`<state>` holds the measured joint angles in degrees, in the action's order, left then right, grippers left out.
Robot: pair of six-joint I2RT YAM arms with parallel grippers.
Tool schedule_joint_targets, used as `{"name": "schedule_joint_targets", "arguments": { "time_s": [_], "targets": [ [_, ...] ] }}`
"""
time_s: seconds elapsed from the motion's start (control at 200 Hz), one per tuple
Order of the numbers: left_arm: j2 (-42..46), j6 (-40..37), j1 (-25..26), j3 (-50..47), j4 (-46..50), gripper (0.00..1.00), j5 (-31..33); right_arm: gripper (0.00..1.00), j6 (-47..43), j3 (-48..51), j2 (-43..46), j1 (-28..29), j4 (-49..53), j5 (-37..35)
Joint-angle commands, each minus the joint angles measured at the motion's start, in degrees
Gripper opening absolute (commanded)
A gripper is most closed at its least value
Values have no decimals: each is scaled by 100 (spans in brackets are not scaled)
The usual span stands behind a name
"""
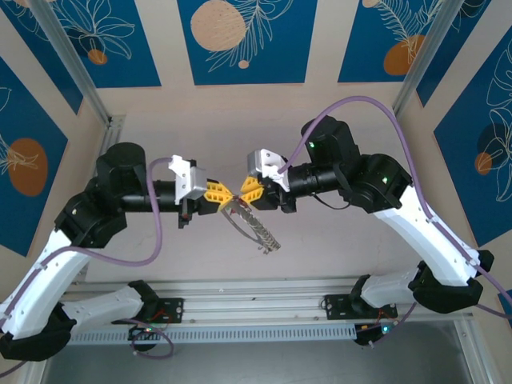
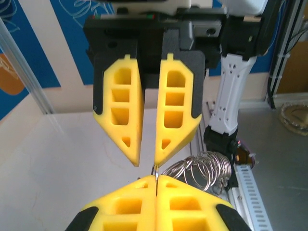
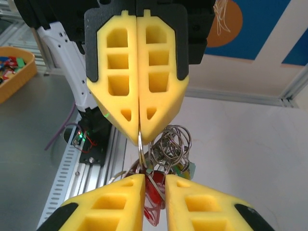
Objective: Put the keys on the keyring
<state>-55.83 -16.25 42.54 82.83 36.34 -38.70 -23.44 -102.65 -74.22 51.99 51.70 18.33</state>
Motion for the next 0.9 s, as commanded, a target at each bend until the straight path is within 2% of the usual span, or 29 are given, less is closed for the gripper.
{"name": "schedule_joint_targets", "arguments": {
  "time_s": [0.0,0.24,0.475,0.715,0.895],
  "targets": [
    [157,373,-25,-72,-663,0,-414,19,134,104,150,-57,-280,538],
    [232,633,-46,-247,-1059,0,-532,23,157,329,338,-63,-568,1012],
    [250,831,-63,-399,-1352,0,-664,23,247,385,331,-63,-805,1134],
    [296,1027,-71,-546,-1651,0,-780,23,269,378,232,-54,-819,1000],
    [311,1036,-95,-557,-1656,0,-815,29,270,376,199,-53,-845,871]
  ]
}}
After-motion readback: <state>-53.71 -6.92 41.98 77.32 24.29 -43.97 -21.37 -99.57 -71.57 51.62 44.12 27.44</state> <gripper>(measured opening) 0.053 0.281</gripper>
